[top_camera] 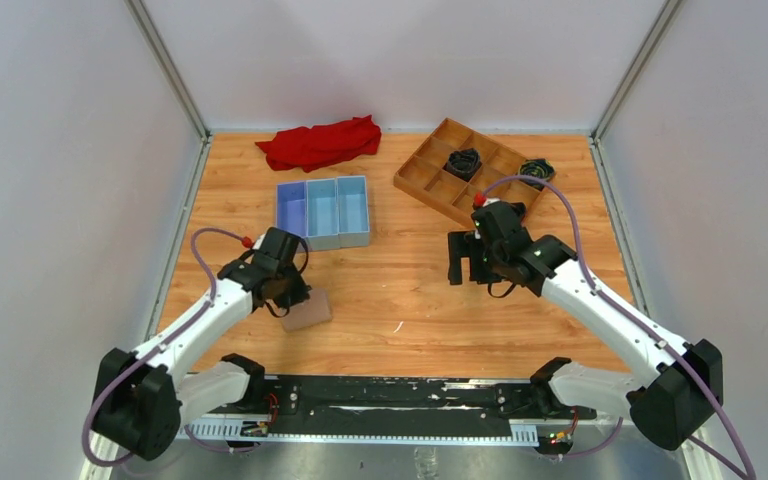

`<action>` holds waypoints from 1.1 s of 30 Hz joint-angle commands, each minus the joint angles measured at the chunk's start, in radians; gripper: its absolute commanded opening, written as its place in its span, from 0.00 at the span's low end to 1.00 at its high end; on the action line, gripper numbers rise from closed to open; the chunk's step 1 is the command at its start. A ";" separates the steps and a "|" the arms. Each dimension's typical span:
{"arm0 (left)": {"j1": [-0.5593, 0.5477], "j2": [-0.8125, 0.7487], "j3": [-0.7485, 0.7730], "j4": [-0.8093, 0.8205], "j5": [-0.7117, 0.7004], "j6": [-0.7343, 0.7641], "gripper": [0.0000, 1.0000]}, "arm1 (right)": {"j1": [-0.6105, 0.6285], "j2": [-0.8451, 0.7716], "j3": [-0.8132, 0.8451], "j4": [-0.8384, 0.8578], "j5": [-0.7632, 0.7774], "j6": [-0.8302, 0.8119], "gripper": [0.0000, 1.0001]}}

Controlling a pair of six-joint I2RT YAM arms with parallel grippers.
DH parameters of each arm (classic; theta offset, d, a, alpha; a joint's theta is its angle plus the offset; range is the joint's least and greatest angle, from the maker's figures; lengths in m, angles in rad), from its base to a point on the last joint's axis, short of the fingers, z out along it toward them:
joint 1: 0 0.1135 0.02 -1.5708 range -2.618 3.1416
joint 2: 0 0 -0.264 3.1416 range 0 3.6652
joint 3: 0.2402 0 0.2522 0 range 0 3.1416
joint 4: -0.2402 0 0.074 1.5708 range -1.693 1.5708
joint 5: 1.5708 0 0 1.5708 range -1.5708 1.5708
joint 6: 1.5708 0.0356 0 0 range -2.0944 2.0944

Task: Take the credit cards out of the card holder
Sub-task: Place the card holder at the center of the board.

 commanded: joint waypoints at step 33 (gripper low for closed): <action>-0.460 0.183 0.400 0.010 0.210 0.080 0.00 | -0.010 -0.044 -0.091 0.020 -0.031 0.039 0.95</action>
